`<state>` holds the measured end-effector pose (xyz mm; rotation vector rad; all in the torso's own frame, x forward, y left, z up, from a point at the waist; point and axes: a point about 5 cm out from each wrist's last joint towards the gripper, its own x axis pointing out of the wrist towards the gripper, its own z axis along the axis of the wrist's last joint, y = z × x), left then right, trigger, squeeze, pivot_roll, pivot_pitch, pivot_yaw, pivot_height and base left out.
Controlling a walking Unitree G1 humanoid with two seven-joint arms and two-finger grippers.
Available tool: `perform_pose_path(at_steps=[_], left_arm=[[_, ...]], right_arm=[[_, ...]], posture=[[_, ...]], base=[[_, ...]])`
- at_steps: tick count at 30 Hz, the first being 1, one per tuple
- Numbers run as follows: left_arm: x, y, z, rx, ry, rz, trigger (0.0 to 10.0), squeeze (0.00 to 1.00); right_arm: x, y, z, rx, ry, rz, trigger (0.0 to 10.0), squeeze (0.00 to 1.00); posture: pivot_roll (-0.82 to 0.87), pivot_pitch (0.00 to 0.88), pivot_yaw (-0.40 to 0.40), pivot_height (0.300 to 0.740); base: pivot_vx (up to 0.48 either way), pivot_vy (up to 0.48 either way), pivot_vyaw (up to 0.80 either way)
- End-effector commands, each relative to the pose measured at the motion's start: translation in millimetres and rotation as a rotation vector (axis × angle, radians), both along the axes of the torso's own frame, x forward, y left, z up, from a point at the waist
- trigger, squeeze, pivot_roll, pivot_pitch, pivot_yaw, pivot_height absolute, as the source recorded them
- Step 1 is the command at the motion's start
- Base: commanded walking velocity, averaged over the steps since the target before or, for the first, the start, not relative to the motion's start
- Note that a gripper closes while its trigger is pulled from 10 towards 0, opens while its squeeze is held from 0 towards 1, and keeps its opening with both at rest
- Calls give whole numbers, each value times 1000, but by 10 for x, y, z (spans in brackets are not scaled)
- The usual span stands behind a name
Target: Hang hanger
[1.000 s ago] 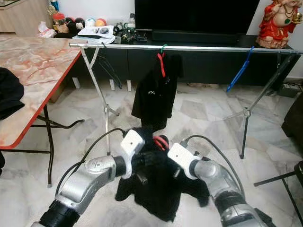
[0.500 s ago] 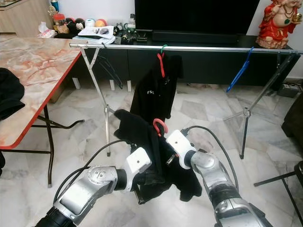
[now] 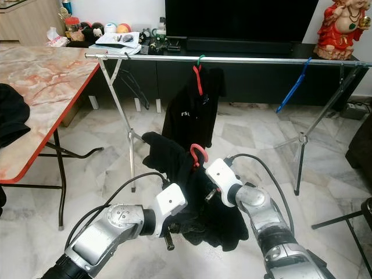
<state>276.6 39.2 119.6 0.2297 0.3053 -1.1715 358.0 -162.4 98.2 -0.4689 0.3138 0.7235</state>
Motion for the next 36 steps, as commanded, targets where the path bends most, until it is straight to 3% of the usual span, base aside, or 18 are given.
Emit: perform_pose_path(at_steps=[1, 5, 7, 8, 10, 18, 20, 21, 23, 24, 25, 31, 36], left_arm=[[90, 106, 36, -4, -25, 66, 10000, 1000], [202, 303, 124, -30, -82, 128, 10000, 1000], [220, 439, 202, -50, -113, 117, 10000, 1000], [220, 439, 202, -50, -113, 117, 10000, 1000], [165, 572, 216, -17, -108, 43, 10000, 1000], [11, 566, 106, 2, -30, -101, 10000, 1000], [-40, 561, 19, 45, -10, -144, 10000, 1000], [-40, 591, -93, 122, -9, -143, 10000, 1000], [-13, 632, -164, 180, -21, -122, 10000, 1000], [4, 667, -215, 206, -16, -104, 10000, 965], [7, 716, -267, 233, -10, -98, 10000, 0], [34, 776, -278, 226, -7, -74, 10000, 0], [79, 725, -275, 202, -24, -68, 10000, 0]], right_arm=[[10, -20, 72, -52, -34, 66, 10000, 0], [-83, -81, -15, -152, -1, 177, 10000, 0], [-224, -122, -148, -269, 43, 327, 10000, 0], [-224, -122, -148, -269, 43, 327, 10000, 0], [-386, -193, -310, -363, 126, 451, 10000, 0], [-430, -237, -348, -387, 138, 481, 10000, 0], [-430, -205, -333, -377, 128, 504, 10000, 0], [-419, -184, -315, -383, 117, 516, 10000, 0], [-409, -177, -306, -392, 110, 519, 10000, 0], [-400, -174, -295, -393, 102, 518, 10000, 0], [-395, -169, -287, -393, 98, 520, 10000, 0], [-395, -155, -266, -391, 86, 541, 10000, 0], [-393, -118, -229, -365, 77, 568, 10000, 0]], posture=[[5, 80, -10, 740], [4, 78, -12, 740], [7, 77, -15, 740], [7, 77, -15, 740], [10, 76, -18, 740], [13, 72, -21, 740], [9, 70, -20, 740], [9, 70, -20, 740], [4, 69, -19, 740], [5, 68, -18, 740], [5, 67, -18, 740], [5, 66, -19, 740], [1, 66, -19, 740]], base=[[0, 0, 0], [0, 0, 0], [0, 0, 0], [0, 0, 0], [0, 0, 0], [0, 0, 0], [0, 0, 0], [0, 0, 0], [0, 0, 0], [0, 0, 0], [0, 0, 0], [0, 0, 0], [0, 0, 0]])
